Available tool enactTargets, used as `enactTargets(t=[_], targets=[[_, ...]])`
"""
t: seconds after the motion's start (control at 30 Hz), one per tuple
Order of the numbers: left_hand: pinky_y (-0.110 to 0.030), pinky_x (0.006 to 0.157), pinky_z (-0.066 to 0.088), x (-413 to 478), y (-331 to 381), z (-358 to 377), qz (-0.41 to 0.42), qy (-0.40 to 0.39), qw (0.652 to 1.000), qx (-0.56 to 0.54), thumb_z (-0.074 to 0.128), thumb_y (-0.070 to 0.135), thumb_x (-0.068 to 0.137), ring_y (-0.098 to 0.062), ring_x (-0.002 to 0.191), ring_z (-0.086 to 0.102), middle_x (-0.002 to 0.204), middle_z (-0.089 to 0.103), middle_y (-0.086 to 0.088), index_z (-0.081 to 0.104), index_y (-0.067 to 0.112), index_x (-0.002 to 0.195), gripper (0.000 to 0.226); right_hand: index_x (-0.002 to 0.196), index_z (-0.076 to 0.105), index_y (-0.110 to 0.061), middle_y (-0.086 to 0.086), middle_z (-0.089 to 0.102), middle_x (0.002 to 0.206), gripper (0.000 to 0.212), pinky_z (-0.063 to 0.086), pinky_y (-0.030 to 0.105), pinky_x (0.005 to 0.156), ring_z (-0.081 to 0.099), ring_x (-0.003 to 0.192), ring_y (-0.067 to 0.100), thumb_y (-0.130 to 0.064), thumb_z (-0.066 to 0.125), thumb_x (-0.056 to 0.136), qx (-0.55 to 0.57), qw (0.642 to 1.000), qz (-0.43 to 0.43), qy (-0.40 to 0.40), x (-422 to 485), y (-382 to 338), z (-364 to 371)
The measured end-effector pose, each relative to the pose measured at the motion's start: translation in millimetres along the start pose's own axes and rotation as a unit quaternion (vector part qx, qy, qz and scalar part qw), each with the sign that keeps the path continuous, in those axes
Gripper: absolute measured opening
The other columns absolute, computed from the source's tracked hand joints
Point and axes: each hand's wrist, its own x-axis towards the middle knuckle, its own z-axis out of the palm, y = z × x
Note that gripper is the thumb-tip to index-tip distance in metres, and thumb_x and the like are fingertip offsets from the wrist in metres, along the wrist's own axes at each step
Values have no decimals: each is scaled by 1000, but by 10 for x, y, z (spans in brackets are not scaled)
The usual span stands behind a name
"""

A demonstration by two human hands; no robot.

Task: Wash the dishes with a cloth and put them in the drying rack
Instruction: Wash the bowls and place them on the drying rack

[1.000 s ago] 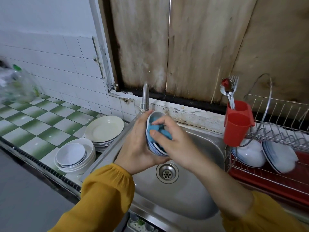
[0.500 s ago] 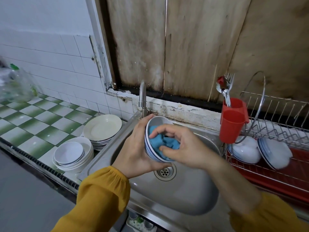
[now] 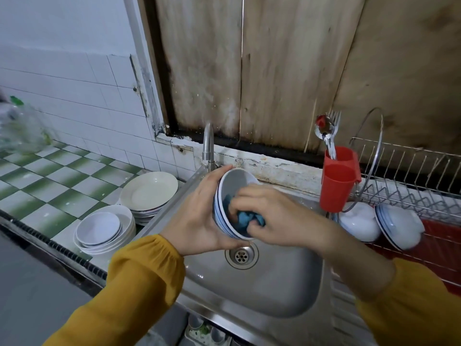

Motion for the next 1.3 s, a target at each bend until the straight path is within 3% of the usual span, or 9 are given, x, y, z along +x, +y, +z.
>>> enactTargets(t=[0.13, 0.3, 0.4, 0.57, 0.67, 0.83, 0.97, 1.07, 1.3], targets=[[-28, 111, 37, 60, 12, -40, 30, -17, 999, 20, 91, 42, 55, -13, 130, 47, 139, 46, -6, 29, 3, 145, 116, 105, 64, -13, 11, 63, 103, 32, 48, 40, 81, 58, 93, 29, -12, 46, 78, -145, 984, 24, 99, -27, 2, 216], [-33, 107, 43, 57, -67, -80, 20, -3, 999, 42, 94, 40, 54, -14, 129, 46, 140, 43, -3, 27, 5, 147, 119, 111, 62, -23, -17, 62, 98, 29, 47, 20, 83, 60, 92, 2, -8, 61, 86, 280, 953, 112, 26, -26, -103, 65], [-27, 110, 38, 33, -96, -19, 10, -11, 999, 32, 95, 39, 53, -10, 130, 45, 140, 44, -6, 28, 2, 147, 121, 103, 67, -16, -1, 61, 94, 31, 51, 32, 77, 58, 87, 14, 1, 61, 78, 65, 996, 61, -17, 11, 54, 95], [-23, 111, 34, 61, -25, 12, -1, 8, 1000, -8, 86, 51, 55, -11, 132, 45, 141, 45, -4, 29, 6, 146, 117, 101, 68, -10, 15, 64, 105, 26, 44, 36, 74, 56, 89, 30, -7, 50, 82, -192, 974, 6, 118, 93, 185, 225], [-21, 112, 33, 30, -49, 25, 13, 17, 999, 32, 87, 50, 58, -11, 133, 42, 144, 43, -5, 28, 5, 147, 116, 106, 65, -12, 3, 62, 98, 24, 44, 26, 77, 58, 90, 22, -9, 51, 87, -37, 995, 91, 21, 116, 86, 154], [-22, 114, 31, -82, -129, 161, 3, 7, 998, 57, 94, 40, 55, -14, 136, 39, 146, 41, -7, 28, 4, 148, 120, 105, 67, -17, 3, 71, 99, 23, 54, 30, 84, 67, 91, 15, -7, 64, 84, 325, 919, 208, -82, 70, 93, 110], [-18, 111, 32, -124, -131, 253, -13, 11, 1000, 26, 94, 39, 56, -8, 133, 42, 144, 43, -4, 30, 7, 147, 116, 93, 66, -20, -3, 57, 93, 19, 49, 30, 78, 60, 91, 17, -6, 61, 82, 31, 982, 133, -128, 31, 199, 158], [-20, 110, 34, -107, -133, 248, -31, 19, 999, -11, 95, 38, 54, -9, 133, 43, 143, 44, 1, 31, 10, 147, 116, 99, 67, -10, 13, 58, 95, 25, 50, 39, 73, 57, 87, 33, -11, 48, 82, -151, 986, 52, 41, 39, 256, 340], [-25, 109, 39, -154, -157, 125, -28, -55, 998, -22, 94, 42, 50, -10, 129, 47, 141, 46, 5, 31, 14, 147, 119, 107, 56, -15, 18, 65, 111, 15, 43, 37, 81, 55, 97, 30, -8, 54, 95, -210, 965, -115, 106, -124, 357, 496]])
